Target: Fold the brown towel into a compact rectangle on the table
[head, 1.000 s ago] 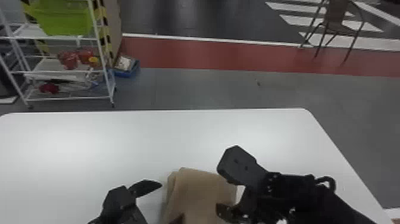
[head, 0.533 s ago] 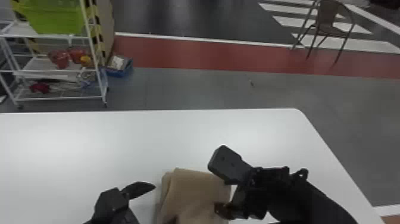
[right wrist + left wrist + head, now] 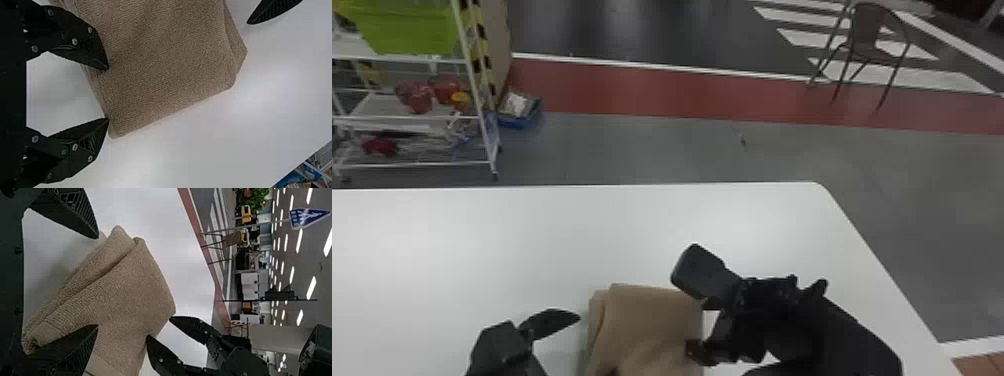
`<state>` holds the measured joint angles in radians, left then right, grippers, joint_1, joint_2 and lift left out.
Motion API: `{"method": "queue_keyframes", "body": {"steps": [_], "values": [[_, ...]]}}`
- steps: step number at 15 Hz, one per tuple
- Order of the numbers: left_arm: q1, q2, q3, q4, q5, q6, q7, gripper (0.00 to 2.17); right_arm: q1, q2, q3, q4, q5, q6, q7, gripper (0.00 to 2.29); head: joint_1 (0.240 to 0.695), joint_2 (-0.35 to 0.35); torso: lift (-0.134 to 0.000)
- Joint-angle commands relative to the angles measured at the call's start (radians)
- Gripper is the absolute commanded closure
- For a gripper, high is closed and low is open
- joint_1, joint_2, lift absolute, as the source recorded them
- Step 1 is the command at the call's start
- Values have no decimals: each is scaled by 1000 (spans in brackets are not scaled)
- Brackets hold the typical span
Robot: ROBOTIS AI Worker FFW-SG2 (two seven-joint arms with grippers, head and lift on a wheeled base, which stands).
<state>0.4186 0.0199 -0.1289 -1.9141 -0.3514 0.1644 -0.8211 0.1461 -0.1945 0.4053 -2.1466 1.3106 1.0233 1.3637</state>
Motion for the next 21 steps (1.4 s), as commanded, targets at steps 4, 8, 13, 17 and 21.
{"method": "queue_keyframes", "body": {"steps": [4,8,13,17,21], "values": [[69,3,9,-97,0,4,-26,76,-45,23,17,47,-2,-5,3,505,695,-199,-122],[81,12,-6,-103,-3,10,-27,76,-83,50,38,111,6,-21,3,505,695,-187,-122],[85,14,-12,-105,-9,13,-30,76,-109,75,55,132,13,-24,3,505,695,-167,-122],[68,12,35,-121,5,16,-55,76,-62,72,-39,-84,-57,203,3,33,695,-159,-122],[12,-3,161,-194,117,166,-53,76,-63,109,-161,-361,-183,549,3,33,695,-173,-122]]}}
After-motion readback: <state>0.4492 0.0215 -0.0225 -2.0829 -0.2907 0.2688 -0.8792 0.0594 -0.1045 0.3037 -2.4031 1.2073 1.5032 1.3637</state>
